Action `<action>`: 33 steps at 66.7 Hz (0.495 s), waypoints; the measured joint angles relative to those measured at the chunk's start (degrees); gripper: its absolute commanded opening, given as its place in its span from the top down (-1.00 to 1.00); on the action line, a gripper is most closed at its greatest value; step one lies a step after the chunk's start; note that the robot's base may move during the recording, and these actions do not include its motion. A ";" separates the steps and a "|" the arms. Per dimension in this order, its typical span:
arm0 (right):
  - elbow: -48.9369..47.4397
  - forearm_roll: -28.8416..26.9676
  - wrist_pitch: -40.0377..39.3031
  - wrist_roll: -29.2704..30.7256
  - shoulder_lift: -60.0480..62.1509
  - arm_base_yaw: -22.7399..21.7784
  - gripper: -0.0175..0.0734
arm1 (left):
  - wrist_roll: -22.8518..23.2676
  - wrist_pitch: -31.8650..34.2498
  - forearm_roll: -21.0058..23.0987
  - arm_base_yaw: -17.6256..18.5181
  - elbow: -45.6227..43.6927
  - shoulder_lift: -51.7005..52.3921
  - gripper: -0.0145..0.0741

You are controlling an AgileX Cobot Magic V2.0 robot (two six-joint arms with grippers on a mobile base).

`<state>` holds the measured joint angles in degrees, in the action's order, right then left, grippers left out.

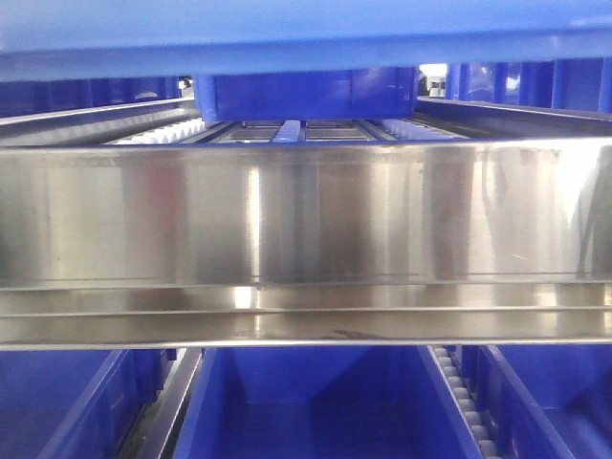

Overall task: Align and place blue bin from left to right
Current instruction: 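Lift the gripped blue bin up off the roller shelf with both grippers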

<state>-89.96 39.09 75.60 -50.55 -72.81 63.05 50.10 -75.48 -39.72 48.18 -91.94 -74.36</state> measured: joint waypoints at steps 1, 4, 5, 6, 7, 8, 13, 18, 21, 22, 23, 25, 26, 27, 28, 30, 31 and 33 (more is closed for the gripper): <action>0.00 0.00 0.00 0.00 0.00 0.00 0.98 | 0.00 0.00 0.00 0.00 0.00 0.00 0.92; 0.00 0.00 0.00 0.00 0.00 0.00 0.98 | 0.00 0.00 0.00 0.00 0.00 0.00 0.92; 0.00 0.00 0.00 0.00 0.00 0.00 0.98 | 0.00 0.00 0.00 0.00 0.00 0.00 0.92; 0.00 0.00 0.00 0.00 0.00 0.00 0.98 | 0.00 0.00 0.00 0.00 0.00 0.00 0.92; 0.00 0.00 0.00 0.00 0.00 0.00 0.98 | 0.00 0.00 0.00 0.00 0.00 0.00 0.92; 0.00 0.00 0.00 0.00 0.00 0.00 0.98 | 0.00 0.00 0.00 0.00 0.00 0.00 0.92; 0.00 0.00 0.00 0.00 0.00 0.00 0.98 | 0.00 0.00 0.00 0.00 0.00 0.00 0.92; 0.00 0.00 0.00 0.00 0.00 0.00 0.98 | 0.00 0.00 0.00 0.00 0.00 0.00 0.92; 0.00 0.00 0.00 0.00 0.00 0.00 0.98 | 0.00 0.00 0.00 0.00 0.00 0.00 0.92; 0.00 0.00 0.00 0.00 0.00 0.00 0.98 | 0.00 0.00 0.00 0.00 0.00 0.00 0.92; 0.00 0.00 0.00 0.00 0.00 0.00 0.98 | 0.00 0.00 0.00 0.00 0.00 0.00 0.92; 0.00 0.00 0.00 0.00 0.00 0.00 0.98 | 0.00 0.00 0.00 0.00 0.00 0.00 0.92; 0.00 0.00 0.00 0.00 0.00 0.00 0.98 | 0.00 0.00 0.00 0.00 0.00 0.00 0.92; 0.00 0.00 0.00 0.00 0.00 0.00 0.98 | 0.00 0.00 0.00 0.00 0.00 0.00 0.92; 0.00 0.00 0.00 0.00 0.00 0.00 0.98 | 0.00 0.00 0.00 0.00 0.00 0.00 0.92; 0.00 0.00 0.00 0.00 0.00 0.00 0.98 | 0.00 0.00 0.00 0.00 0.00 0.00 0.92; 0.00 0.00 0.00 0.00 0.00 0.00 0.98 | 0.00 0.00 0.00 0.00 0.00 0.00 0.92; 0.00 0.00 0.00 0.00 0.00 0.00 0.98 | 0.00 0.00 0.00 0.00 0.00 0.00 0.92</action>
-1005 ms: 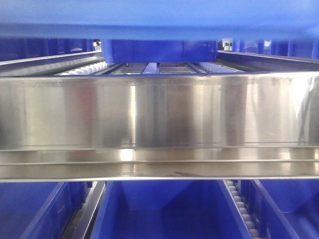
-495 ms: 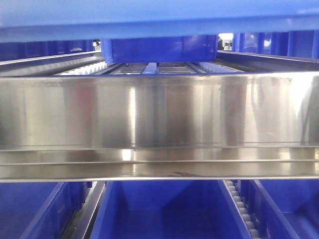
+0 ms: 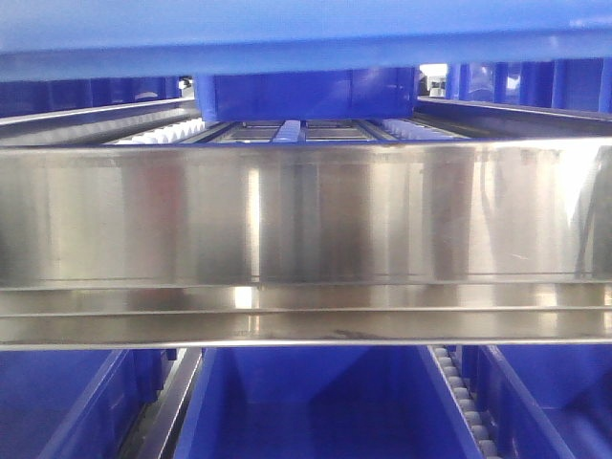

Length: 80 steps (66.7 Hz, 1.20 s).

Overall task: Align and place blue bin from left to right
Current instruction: 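Lift the gripped blue bin up off the roller shelf with both grippers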

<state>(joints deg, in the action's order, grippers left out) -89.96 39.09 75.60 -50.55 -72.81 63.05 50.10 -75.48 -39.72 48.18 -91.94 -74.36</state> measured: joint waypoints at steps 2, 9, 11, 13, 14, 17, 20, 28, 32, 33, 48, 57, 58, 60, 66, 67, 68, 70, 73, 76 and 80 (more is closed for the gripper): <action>0.00 0.00 0.00 0.00 0.00 0.00 0.98 | 0.00 0.00 -0.13 0.00 0.00 0.00 0.92; 0.00 0.00 0.00 0.00 0.00 0.00 0.98 | 0.00 0.00 -0.21 0.00 0.00 0.00 0.92; 0.00 0.00 0.00 0.00 0.00 0.00 0.98 | 0.00 0.00 -0.32 0.00 0.00 0.00 0.92; 0.00 0.00 0.00 0.00 0.00 0.00 0.98 | 0.00 0.00 -0.32 0.00 0.00 0.00 0.92; 0.00 0.00 0.00 0.00 0.00 0.00 0.98 | 0.00 0.00 -0.32 0.00 0.00 0.00 0.92; 0.00 0.00 -0.14 0.00 0.00 0.00 0.98 | 0.00 0.00 -0.43 0.00 0.00 0.00 0.92; 0.00 0.00 -0.42 0.00 0.00 0.00 0.98 | 0.00 0.00 -0.52 0.00 0.00 0.00 0.92; 0.00 0.21 -1.88 0.00 0.00 0.00 0.98 | 0.00 0.00 -1.14 0.00 0.00 0.00 0.92; 0.00 0.21 -2.85 0.00 0.00 0.00 0.98 | 0.00 0.00 -1.50 0.00 0.00 0.00 0.92; 0.00 0.32 -2.99 0.00 0.00 0.00 0.98 | 0.00 0.00 -1.51 0.00 0.00 0.00 0.92; 0.00 0.96 -5.88 0.00 0.00 -0.22 0.98 | 0.00 0.00 -2.47 0.00 0.00 0.11 0.92; 0.00 1.31 -7.34 -0.13 0.00 -0.22 0.98 | 0.00 0.00 -3.08 0.00 0.00 0.20 0.92; 0.00 1.30 -7.44 -0.13 0.00 -0.22 0.98 | 0.00 0.00 -3.11 0.00 0.00 0.20 0.92; 0.00 1.41 -7.73 -0.13 0.00 -0.22 0.98 | 0.00 0.00 -3.11 0.00 0.00 0.20 0.92; 0.00 1.52 -8.36 -0.13 0.12 -0.31 0.98 | 0.00 0.00 -3.23 0.00 0.00 0.20 0.92; 0.00 1.52 -8.37 -0.13 0.12 -0.31 0.98 | 0.00 0.00 -3.23 0.00 0.00 0.20 0.92; 0.00 1.52 -8.37 -0.13 0.12 -0.31 0.98 | 0.00 0.00 -3.23 0.00 0.00 0.20 0.92; 0.00 1.52 -8.37 -0.25 0.12 -0.31 0.98 | 0.00 0.00 -3.36 -0.05 0.00 0.20 0.92; 0.00 1.52 -8.45 -0.25 0.12 -0.31 0.98 | 0.00 0.00 -3.66 -0.05 0.00 0.20 0.92; 0.00 1.52 -8.45 -0.25 0.12 -0.31 0.98 | 0.00 0.00 -3.81 -0.05 0.00 0.22 0.92; 0.00 1.52 -8.89 -0.25 0.12 -0.31 0.98 | 0.00 0.00 -4.33 -0.05 0.00 0.32 0.92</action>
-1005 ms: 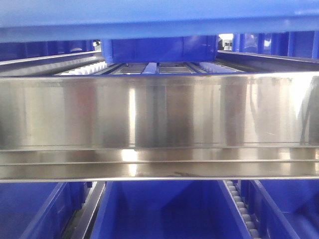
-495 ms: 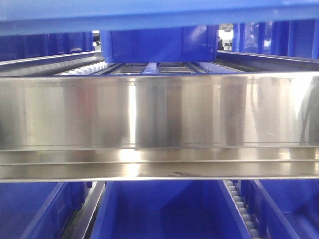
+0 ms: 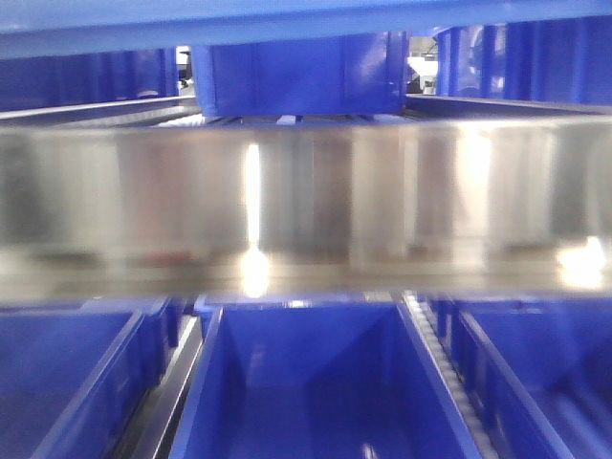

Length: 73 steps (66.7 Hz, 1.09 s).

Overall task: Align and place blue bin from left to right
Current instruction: 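Lift the gripped blue bin up off the roller shelf with both grippers, then back the base away from the shelf holding the bin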

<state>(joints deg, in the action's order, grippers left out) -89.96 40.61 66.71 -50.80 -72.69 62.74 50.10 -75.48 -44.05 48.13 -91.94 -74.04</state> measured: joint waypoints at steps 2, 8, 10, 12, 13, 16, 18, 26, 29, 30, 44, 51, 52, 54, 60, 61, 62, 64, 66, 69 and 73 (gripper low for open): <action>0.00 0.00 -0.14 0.00 0.00 0.00 0.98 | 0.00 0.00 -0.35 0.00 0.00 0.00 0.92; 0.00 0.08 -0.52 0.00 0.00 0.00 0.98 | 0.00 0.00 -1.48 0.00 0.00 0.00 0.92; 0.00 0.08 -0.63 0.00 0.00 0.00 0.98 | 0.00 0.00 -1.72 0.00 0.00 0.00 0.92; 0.00 0.08 -0.76 0.00 0.00 0.00 0.98 | 0.00 0.00 -2.01 0.00 -0.10 0.00 0.92; 0.00 0.08 -0.84 0.00 0.00 0.00 0.98 | 0.00 0.00 -2.13 0.00 -0.10 0.00 0.92; 0.00 0.08 -1.20 0.00 0.00 0.00 0.98 | 0.00 0.00 -2.47 0.00 -0.10 0.10 0.92; 0.00 0.08 -1.33 0.00 0.00 0.00 0.98 | 0.00 0.00 -2.76 0.00 -0.10 0.10 0.92; 0.00 0.08 -1.76 -0.09 0.00 0.00 0.98 | 0.00 0.00 -3.61 0.00 -0.10 0.21 0.92; 0.00 0.08 -1.91 -0.09 0.00 0.00 0.98 | 0.00 0.00 -3.75 0.00 -0.10 0.21 0.92; 0.00 0.08 -2.02 -0.09 0.00 0.00 0.98 | 0.00 0.00 -3.75 0.00 -0.10 0.31 0.92; 0.00 0.08 -2.22 -0.09 -0.41 0.00 0.98 | -0.11 0.00 -4.31 0.00 -0.10 0.31 0.92; 0.00 0.08 -2.22 -0.09 -0.41 0.00 0.98 | -0.11 0.00 -4.43 0.00 -0.10 0.31 0.92; 0.00 0.08 -2.22 -0.09 -0.41 0.00 0.98 | -0.11 0.00 -4.43 0.00 -0.10 0.31 0.92; 0.00 0.08 -2.22 -0.09 -0.41 0.00 0.98 | -0.11 0.00 -4.43 0.00 -0.10 0.31 0.92; 0.00 0.08 -2.22 -0.09 -0.41 0.00 0.98 | -0.11 0.10 -4.43 0.00 -0.10 0.31 0.92; 0.00 0.08 -2.22 -0.09 -0.41 0.00 0.98 | -0.11 0.10 -4.43 0.00 -0.10 0.31 0.92; 0.00 0.08 -2.22 -0.09 -0.41 0.00 0.98 | -0.11 0.10 -4.43 0.00 -0.10 0.31 0.92; 0.00 0.08 -2.22 -0.09 -0.41 0.00 0.98 | -0.11 0.10 -4.43 0.00 -0.10 0.31 0.92; 0.00 0.08 -2.22 -0.09 -0.41 0.00 0.98 | -0.11 0.10 -4.43 0.00 -0.10 0.31 0.92; 0.00 0.08 -2.22 -0.09 -0.41 0.00 0.98 | -0.11 0.10 -4.43 0.00 -0.10 0.31 0.92; 0.00 0.08 -1.95 -0.09 -0.41 0.00 0.98 | -0.11 0.10 -4.43 0.00 -0.10 0.31 0.92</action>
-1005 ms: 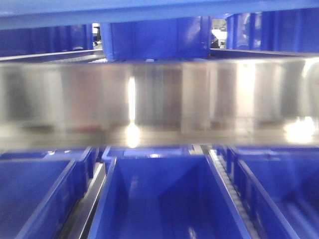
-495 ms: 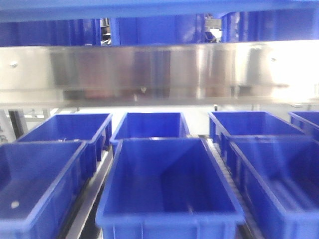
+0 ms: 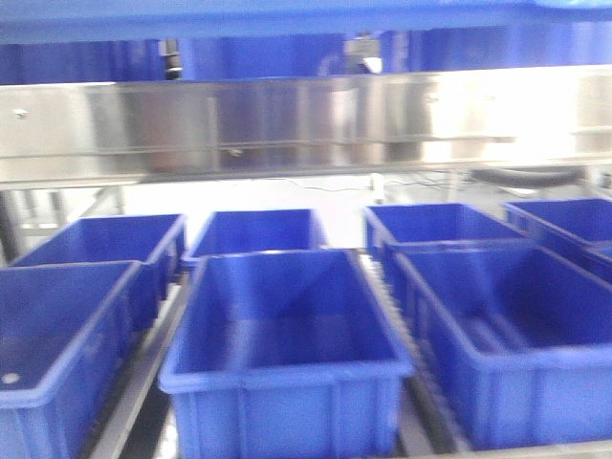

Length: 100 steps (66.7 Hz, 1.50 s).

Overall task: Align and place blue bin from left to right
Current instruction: 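Back the base away from the shelf holding the bin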

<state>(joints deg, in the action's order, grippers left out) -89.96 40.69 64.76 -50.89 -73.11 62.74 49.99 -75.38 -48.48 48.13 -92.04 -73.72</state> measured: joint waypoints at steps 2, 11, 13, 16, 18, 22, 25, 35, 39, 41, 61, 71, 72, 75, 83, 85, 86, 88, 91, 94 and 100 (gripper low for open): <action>0.00 0.00 0.26 0.00 0.00 0.00 0.98 | 0.00 0.00 0.00 0.00 0.00 0.00 0.92; 0.00 -0.57 2.38 0.00 0.00 0.00 0.98 | -0.12 0.00 0.00 0.00 -0.11 0.00 0.92; 0.00 -0.82 2.78 0.00 0.00 0.00 0.98 | -0.12 0.00 0.00 0.00 -0.11 0.00 0.92; 0.00 -0.93 3.41 0.00 0.00 0.00 0.98 | -0.22 0.10 0.11 0.00 -0.11 0.00 0.92; 0.00 -1.09 4.14 0.00 0.00 0.00 0.98 | -0.22 0.10 0.22 0.00 -0.11 0.00 0.92; 0.00 -1.56 5.03 0.00 0.00 0.00 0.98 | -0.37 0.10 0.37 0.10 -0.11 -0.12 0.92; 0.00 -1.68 5.64 0.00 0.00 0.00 0.98 | -0.37 0.10 0.72 0.10 -0.11 -0.22 0.92; 0.00 -1.77 6.38 0.00 0.00 0.11 0.98 | -0.37 0.10 1.01 0.20 -0.11 -0.32 0.92; 0.00 -1.81 6.38 0.00 0.00 0.11 0.98 | -0.37 0.10 1.01 0.20 -0.11 -0.32 0.92; 0.00 -1.81 6.49 0.00 0.00 0.11 0.98 | -0.37 0.10 1.01 0.20 -0.11 -0.32 0.92; 0.00 -1.91 6.59 0.00 0.00 0.11 0.98 | -0.37 0.10 1.01 0.20 -0.11 -0.42 0.92; 0.00 -1.91 6.72 0.00 0.00 0.11 0.98 | -0.37 0.10 1.01 0.20 -0.11 -0.42 0.92; 0.00 -1.91 6.72 0.00 0.00 0.11 0.98 | -0.37 0.10 1.01 0.20 -0.11 -0.42 0.92; 0.00 -1.91 6.72 0.00 0.00 0.11 0.98 | -0.37 0.10 1.01 0.20 -0.11 -0.42 0.92; 0.00 -1.91 6.72 0.00 0.00 0.11 0.98 | -0.37 0.10 1.01 0.20 -0.11 -0.42 0.92; 0.00 -1.91 6.72 0.00 0.00 0.11 0.98 | -0.37 0.10 1.01 0.20 -0.11 -0.42 0.92; 0.00 -1.91 6.72 0.00 0.00 0.11 0.98 | -0.37 0.10 1.01 0.20 -0.11 -0.42 0.92; 0.00 -1.91 6.72 0.00 0.00 0.11 0.98 | -0.37 0.10 1.01 0.20 -0.11 -0.42 0.92; 0.00 -1.91 6.72 0.00 0.00 0.11 0.98 | -0.37 0.10 1.01 0.20 -0.11 -0.42 0.92; 0.00 -1.91 6.72 0.00 0.00 0.11 0.98 | -0.37 0.10 1.12 0.20 -0.11 -0.43 0.92; 0.00 -1.91 6.84 0.00 0.00 0.11 0.98 | -0.37 0.10 1.11 0.20 -0.11 -0.53 0.92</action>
<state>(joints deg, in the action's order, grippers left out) -89.96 38.79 71.60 -50.89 -73.11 62.85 49.62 -75.27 -47.37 48.33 -92.15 -74.26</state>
